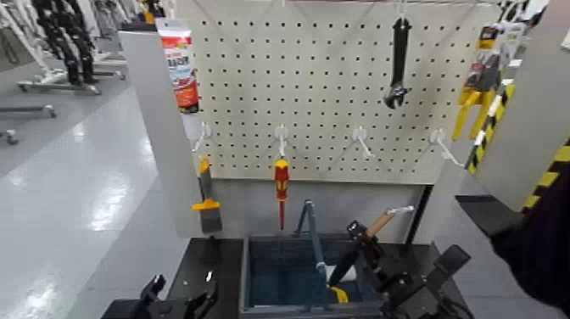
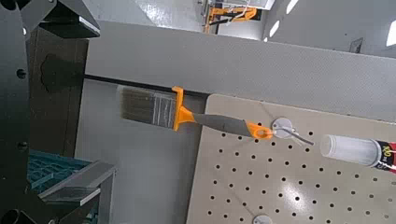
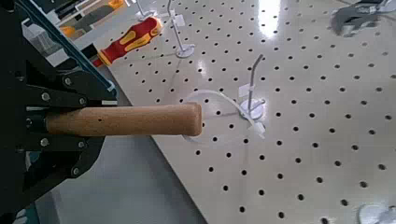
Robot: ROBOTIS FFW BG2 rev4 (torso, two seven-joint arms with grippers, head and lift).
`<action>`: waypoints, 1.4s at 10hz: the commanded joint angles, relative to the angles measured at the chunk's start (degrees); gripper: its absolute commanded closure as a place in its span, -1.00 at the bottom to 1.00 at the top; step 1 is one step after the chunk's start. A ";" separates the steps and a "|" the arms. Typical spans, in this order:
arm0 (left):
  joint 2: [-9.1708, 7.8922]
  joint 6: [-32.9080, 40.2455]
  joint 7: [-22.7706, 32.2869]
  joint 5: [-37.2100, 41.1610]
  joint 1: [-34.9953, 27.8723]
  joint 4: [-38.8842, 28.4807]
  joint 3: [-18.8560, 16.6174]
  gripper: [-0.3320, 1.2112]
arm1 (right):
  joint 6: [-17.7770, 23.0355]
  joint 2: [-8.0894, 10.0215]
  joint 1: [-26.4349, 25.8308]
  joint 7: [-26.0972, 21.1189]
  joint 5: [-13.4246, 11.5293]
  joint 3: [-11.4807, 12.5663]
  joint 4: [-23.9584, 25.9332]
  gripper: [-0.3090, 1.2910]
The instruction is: Put the tool with the wooden handle into the crate.
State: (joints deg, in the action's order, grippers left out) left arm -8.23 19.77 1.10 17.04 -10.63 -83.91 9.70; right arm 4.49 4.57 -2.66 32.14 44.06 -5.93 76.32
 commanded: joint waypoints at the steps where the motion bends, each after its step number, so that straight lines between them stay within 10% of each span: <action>1: -0.03 0.09 -0.05 0.19 0.00 -0.03 -0.04 -0.43 | -2.64 0.26 -0.86 -0.76 2.87 -2.51 -0.65 0.88; 6: -0.12 0.45 -0.05 0.54 -0.18 -0.03 -0.12 -0.43 | -4.05 0.53 -0.33 -3.05 4.28 -3.47 1.46 -0.43; 10: -0.12 0.45 -0.05 0.72 -0.27 -0.03 -0.12 -0.43 | -2.82 0.53 0.55 -4.45 1.90 -2.33 3.57 -0.40; 14: -0.12 0.62 -0.05 0.72 -0.35 -0.03 -0.21 -0.43 | -1.68 0.70 4.33 -12.10 -8.03 1.01 10.87 -0.41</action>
State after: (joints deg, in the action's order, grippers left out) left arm -8.35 20.37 1.06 17.75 -10.92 -83.94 9.56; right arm 2.79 5.21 0.87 20.29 37.70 -5.57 85.85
